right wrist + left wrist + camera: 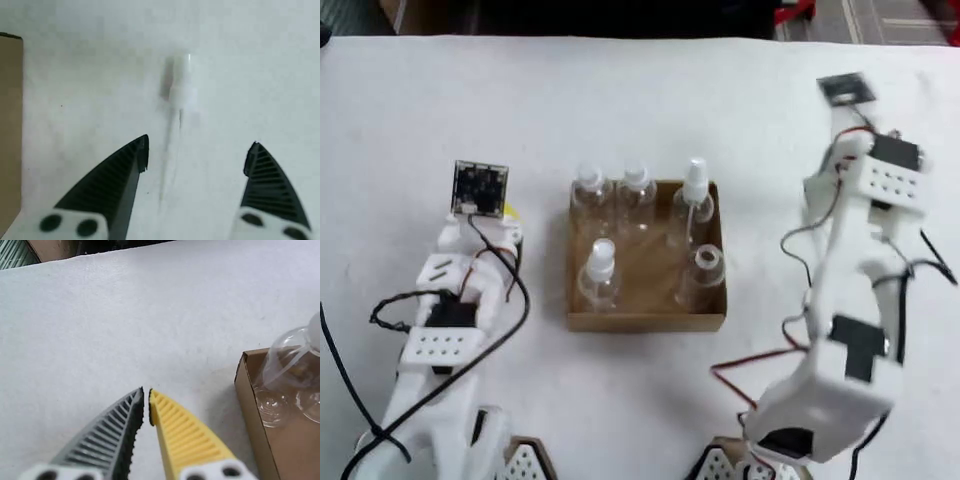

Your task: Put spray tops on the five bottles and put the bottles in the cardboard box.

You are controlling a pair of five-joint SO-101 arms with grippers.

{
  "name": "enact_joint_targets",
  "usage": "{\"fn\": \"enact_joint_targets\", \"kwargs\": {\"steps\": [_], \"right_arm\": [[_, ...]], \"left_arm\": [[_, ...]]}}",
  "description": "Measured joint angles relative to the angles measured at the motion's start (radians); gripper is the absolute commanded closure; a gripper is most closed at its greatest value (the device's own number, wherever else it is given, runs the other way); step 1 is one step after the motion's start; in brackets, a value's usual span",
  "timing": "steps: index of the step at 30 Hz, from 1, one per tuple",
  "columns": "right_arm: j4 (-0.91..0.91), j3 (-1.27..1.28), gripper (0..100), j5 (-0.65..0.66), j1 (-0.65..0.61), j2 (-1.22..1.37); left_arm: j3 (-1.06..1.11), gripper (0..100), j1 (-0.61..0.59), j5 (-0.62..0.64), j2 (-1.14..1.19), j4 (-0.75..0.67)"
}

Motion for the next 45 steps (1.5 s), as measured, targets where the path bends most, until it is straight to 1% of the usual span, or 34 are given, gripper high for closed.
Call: {"fn": "enact_joint_targets", "kwargs": {"steps": [5,10,15,20,22,24,27,28,30,32,40,45], "right_arm": [[0.0,-0.169,72.5,0.008,-0.005,0.203],[0.012,-0.368,80.1,0.012,-0.006,0.411],[0.078,-0.563,76.0,0.017,-0.006,0.58],[0.115,-0.744,78.2,0.018,0.011,0.715],[0.12,-0.795,80.2,0.018,0.021,0.76],[0.12,-0.841,85.1,0.018,0.023,0.799],[0.12,-0.899,98.0,0.018,0.025,0.835],[0.12,-0.922,99.0,0.018,0.028,0.842],[0.12,-0.951,96.4,0.018,0.028,0.853],[0.135,-0.971,98.6,0.018,0.023,0.855],[0.354,-1.209,98.2,0.018,0.041,0.853],[0.374,-1.277,98.3,0.012,0.083,0.784]], "left_arm": [[0.0,98,0.0,0.0,0.0,0.0],[0.0,98,0.0,0.0,0.0,0.0],[0.0,98,0.0,0.0,0.0,0.0],[0.0,98,0.0,0.0,0.0,0.0],[0.0,98,0.0,0.0,0.0,0.0],[0.0,98,0.003,0.0,0.0,0.0],[0.0,98,0.012,0.0,0.0,0.0],[0.0,98,0.012,0.0,0.0,0.0],[0.0,98,0.011,0.0,0.0,0.0],[0.0,98,0.011,0.0,0.0,0.0],[0.0,98,0.011,0.0,0.0,0.0],[0.009,98,0.011,0.0,0.0,0.0]]}}
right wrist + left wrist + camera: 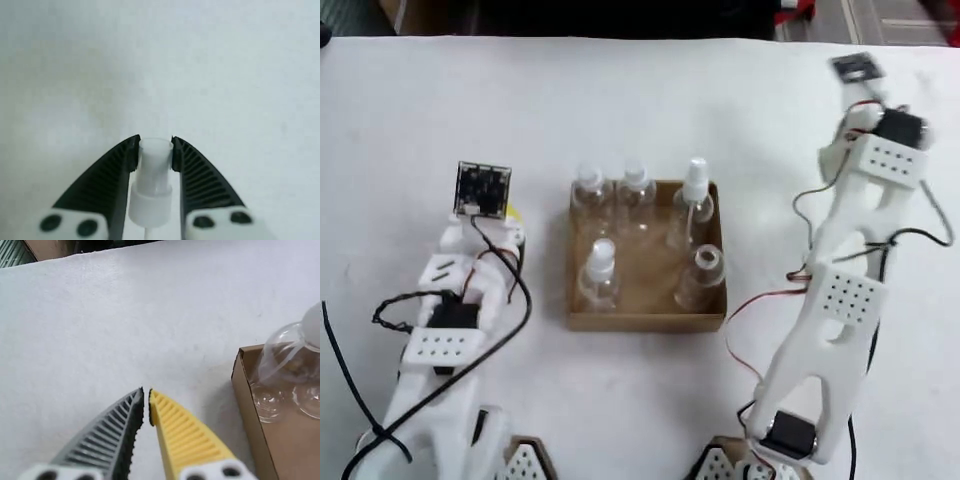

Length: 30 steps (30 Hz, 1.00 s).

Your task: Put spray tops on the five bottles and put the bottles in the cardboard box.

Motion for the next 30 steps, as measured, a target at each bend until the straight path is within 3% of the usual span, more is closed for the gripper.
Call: {"fn": "enact_joint_targets", "kwargs": {"steps": [9,24,30], "right_arm": [[0.0,0.081,98.3,-0.114,0.064,-0.221],[-0.009,0.97,98.1,-0.121,-0.129,-1.049],[-0.253,1.347,98.2,-0.133,-0.13,-1.455]], "left_arm": [[0.003,98,0.0,0.0,0.0,-0.002],[0.003,98,0.0,0.0,0.0,-0.002],[0.003,98,0.0,0.0,0.0,-0.002]]}}
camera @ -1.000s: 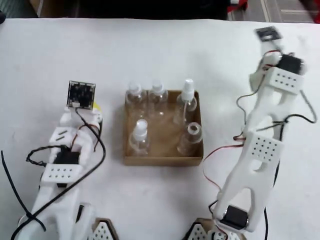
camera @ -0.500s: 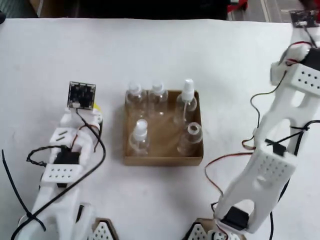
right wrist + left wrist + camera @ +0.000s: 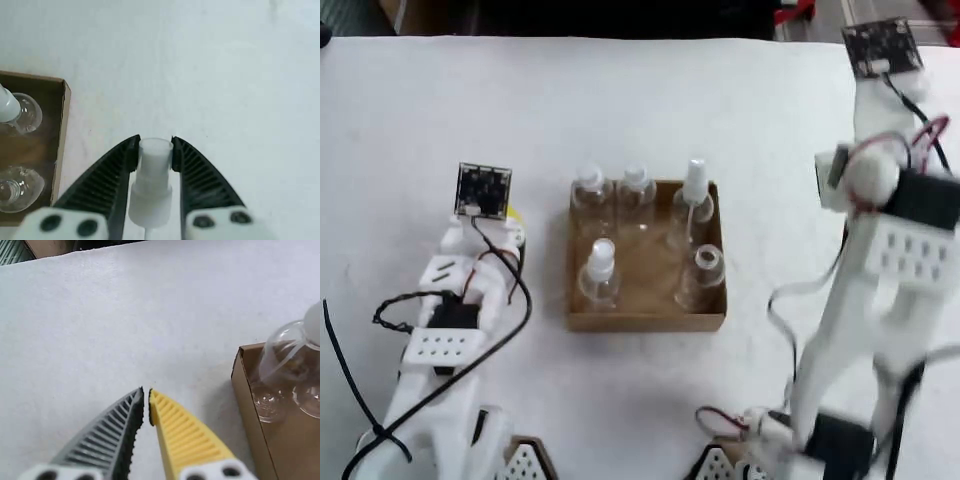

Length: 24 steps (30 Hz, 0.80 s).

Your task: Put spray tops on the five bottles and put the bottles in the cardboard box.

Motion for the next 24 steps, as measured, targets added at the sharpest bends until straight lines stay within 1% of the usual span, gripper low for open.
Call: {"fn": "enact_joint_targets", "kwargs": {"steps": [5,7,9,13,15,17,21,24], "right_arm": [[-0.292,0.404,98.3,-0.14,-0.008,-0.364],[-0.39,0.542,98.3,-0.176,-0.037,-0.511],[-0.448,0.637,98.3,-0.19,-0.092,-0.652],[-0.489,0.678,98.3,-0.204,-0.245,-0.898],[-0.505,0.677,98.3,-0.216,-0.33,-0.968],[-0.526,0.66,98.3,-0.247,-0.388,-1.016],[-0.566,0.638,98.2,-0.325,-0.436,-1.068],[-0.621,0.671,98.2,-0.338,-0.433,-1.106]], "left_arm": [[0.0,98,0.0,0.0,0.0,0.0],[0.0,98,0.0,0.0,0.0,0.0],[0.0,98,0.0,0.0,0.0,0.0],[0.0,98,0.0,0.0,0.0,0.0],[0.0,98,0.0,0.0,0.0,0.0],[0.0,98,0.0,0.0,0.0,0.0],[0.0,98,0.0,0.0,0.0,0.0],[0.0,98,0.0,0.0,0.0,0.0]]}}
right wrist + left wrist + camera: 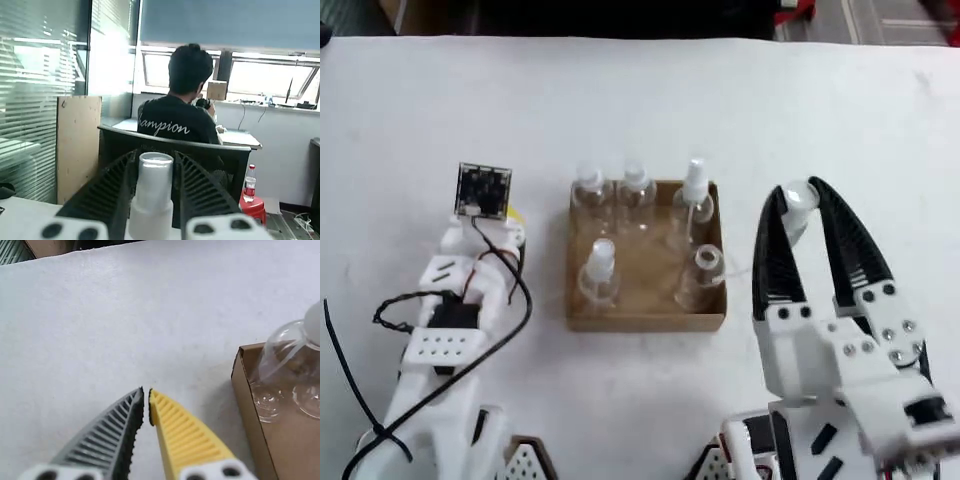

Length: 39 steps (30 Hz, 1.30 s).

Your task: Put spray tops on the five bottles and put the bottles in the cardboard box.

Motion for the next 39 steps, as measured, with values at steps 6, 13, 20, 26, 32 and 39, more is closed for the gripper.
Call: {"fn": "enact_joint_targets", "kwargs": {"steps": [6,13,20,26,32,39], "right_arm": [[-0.236,0.319,98.2,0.005,-0.008,-0.117],[-0.373,0.554,98.2,0.081,-0.035,-0.216],[-0.381,0.586,98.2,0.209,-0.086,-0.218],[-0.381,0.586,98.2,0.226,-0.086,-0.218],[-0.381,0.637,98.2,0.226,-0.087,-0.218],[-0.417,0.695,98.2,0.226,-0.087,-0.218]], "left_arm": [[0.0,98,0.0,0.0,0.0,0.0],[0.0,98,0.002,0.0,0.0,0.0],[0.0,98,0.002,0.0,0.0,0.0],[0.0,98,0.002,0.0,0.0,0.0],[0.0,98,0.002,0.0,0.0,0.0],[0.0,98,0.002,0.0,0.0,0.0]]}}
